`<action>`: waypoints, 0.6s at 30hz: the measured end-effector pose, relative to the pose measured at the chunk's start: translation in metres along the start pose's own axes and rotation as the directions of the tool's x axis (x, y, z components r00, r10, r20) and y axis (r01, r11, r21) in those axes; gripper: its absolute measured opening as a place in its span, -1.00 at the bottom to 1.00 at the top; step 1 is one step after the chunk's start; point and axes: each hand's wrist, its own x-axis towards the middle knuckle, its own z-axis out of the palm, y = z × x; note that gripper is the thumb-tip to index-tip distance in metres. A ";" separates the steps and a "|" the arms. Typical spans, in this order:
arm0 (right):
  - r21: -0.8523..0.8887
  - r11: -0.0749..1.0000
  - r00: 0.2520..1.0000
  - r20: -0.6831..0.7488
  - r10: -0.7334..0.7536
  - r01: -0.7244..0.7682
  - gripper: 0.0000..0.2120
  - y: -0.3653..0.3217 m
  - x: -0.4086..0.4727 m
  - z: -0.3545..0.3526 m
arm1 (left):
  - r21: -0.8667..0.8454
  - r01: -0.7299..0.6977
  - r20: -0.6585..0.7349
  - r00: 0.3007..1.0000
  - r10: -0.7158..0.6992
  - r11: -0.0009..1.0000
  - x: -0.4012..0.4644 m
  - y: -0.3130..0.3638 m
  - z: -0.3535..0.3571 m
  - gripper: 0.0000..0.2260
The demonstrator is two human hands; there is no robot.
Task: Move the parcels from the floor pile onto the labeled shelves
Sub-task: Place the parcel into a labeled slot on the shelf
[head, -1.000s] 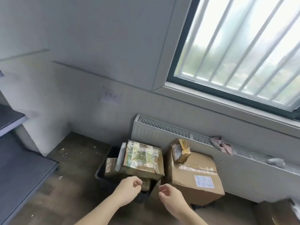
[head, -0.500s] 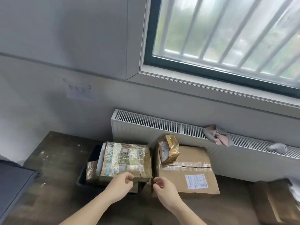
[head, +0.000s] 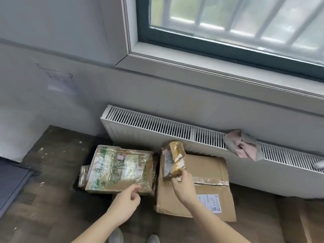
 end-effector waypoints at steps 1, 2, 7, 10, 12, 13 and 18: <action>-0.007 1.000 0.999 -0.052 0.000 0.000 -0.55 -0.004 0.014 -0.004 | -0.012 0.000 -0.004 1.000 0.000 1.000 0.005 0.006 0.000 -0.69; -0.025 1.000 0.994 -0.107 -0.006 0.003 -0.49 -0.008 0.028 -0.008 | -0.016 -0.008 -0.009 1.000 0.007 1.000 0.012 0.011 -0.001 -0.67; -0.109 0.994 0.995 -0.098 -0.021 0.010 -0.17 -0.023 0.081 -0.007 | -0.070 -0.091 -0.085 0.993 0.085 0.993 0.040 0.038 -0.007 -0.62; -0.151 0.988 0.999 -0.016 0.029 -0.031 -0.06 -0.020 0.101 0.006 | -0.095 -0.101 -0.140 0.986 0.087 0.990 0.056 0.047 -0.012 -0.63; -0.174 0.984 0.999 0.012 0.043 -0.040 -0.07 -0.014 0.105 0.013 | -0.094 -0.102 -0.162 0.983 0.086 0.990 0.061 0.047 -0.012 -0.63; -0.174 0.984 0.999 0.013 0.044 -0.041 -0.09 -0.010 0.106 0.015 | -0.093 -0.100 -0.168 0.982 0.084 0.991 0.062 0.046 -0.012 -0.63; -0.068 0.998 0.999 -0.033 0.002 -0.004 -0.14 -0.002 0.106 0.007 | -0.120 -0.076 -0.173 0.983 0.054 0.990 0.067 0.046 -0.008 -0.62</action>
